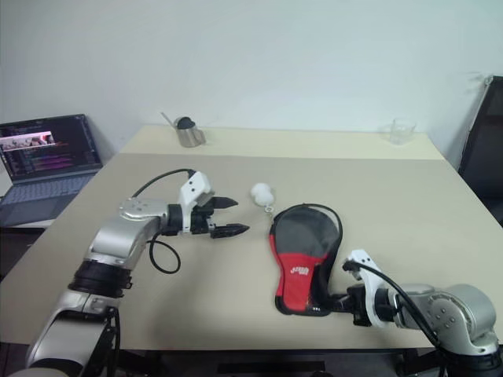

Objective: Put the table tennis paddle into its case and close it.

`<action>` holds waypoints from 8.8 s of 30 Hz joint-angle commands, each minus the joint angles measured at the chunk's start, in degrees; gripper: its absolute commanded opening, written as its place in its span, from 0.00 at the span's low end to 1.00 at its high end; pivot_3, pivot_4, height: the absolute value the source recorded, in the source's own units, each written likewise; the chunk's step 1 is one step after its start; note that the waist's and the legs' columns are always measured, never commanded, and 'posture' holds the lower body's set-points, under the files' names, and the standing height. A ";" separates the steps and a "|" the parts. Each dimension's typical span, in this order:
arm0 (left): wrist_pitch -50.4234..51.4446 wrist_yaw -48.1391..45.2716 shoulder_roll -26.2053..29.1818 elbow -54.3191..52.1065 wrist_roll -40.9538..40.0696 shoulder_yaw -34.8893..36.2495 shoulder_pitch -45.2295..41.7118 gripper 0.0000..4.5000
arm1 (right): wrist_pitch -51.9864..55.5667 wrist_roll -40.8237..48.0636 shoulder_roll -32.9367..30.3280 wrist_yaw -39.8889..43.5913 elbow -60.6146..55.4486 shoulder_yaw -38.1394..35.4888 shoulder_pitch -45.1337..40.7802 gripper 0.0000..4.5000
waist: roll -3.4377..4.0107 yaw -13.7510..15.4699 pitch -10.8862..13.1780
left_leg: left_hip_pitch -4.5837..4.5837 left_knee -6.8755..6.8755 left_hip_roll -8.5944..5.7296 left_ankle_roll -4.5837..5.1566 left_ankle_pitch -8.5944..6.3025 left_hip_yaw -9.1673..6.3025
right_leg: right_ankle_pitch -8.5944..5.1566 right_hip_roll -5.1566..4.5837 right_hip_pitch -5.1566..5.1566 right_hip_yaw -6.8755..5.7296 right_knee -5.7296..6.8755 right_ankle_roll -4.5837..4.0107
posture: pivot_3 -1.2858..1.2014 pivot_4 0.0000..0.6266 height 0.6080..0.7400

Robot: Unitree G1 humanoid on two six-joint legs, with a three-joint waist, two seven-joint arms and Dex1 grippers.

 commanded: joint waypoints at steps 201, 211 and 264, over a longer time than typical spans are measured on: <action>-31.22 60.09 -53.27 61.22 42.47 -16.33 -29.14 0.09 | -41.00 -35.63 26.69 1.35 15.57 24.56 0.28 1.00 | -0.30 0.19 -0.19 | 0.03 0.55 -0.07 -0.02 -0.01 0.06 | 0.12 -0.05 0.14 -0.12 0.18 0.20 | 0.52 0.24 1.00; -30.85 58.22 -50.80 61.17 43.07 -17.15 -28.70 0.89 | -43.54 -36.13 26.06 3.80 19.86 24.85 -3.14 1.00 | -0.30 -0.05 -0.20 | 0.10 0.56 -0.06 -0.02 -0.01 0.06 | 0.12 -0.02 0.14 -0.11 0.28 0.19 | 0.52 0.24 1.00; -12.52 17.63 -27.52 6.89 14.03 -2.94 0.15 0.96 | -54.43 -34.12 3.53 3.06 42.17 -0.29 -32.78 1.00 | -0.18 0.15 -0.18 | 0.09 0.63 -0.05 -0.09 0.16 0.08 | 0.20 -0.04 0.10 0.17 0.49 0.15 | 0.52 0.24 1.00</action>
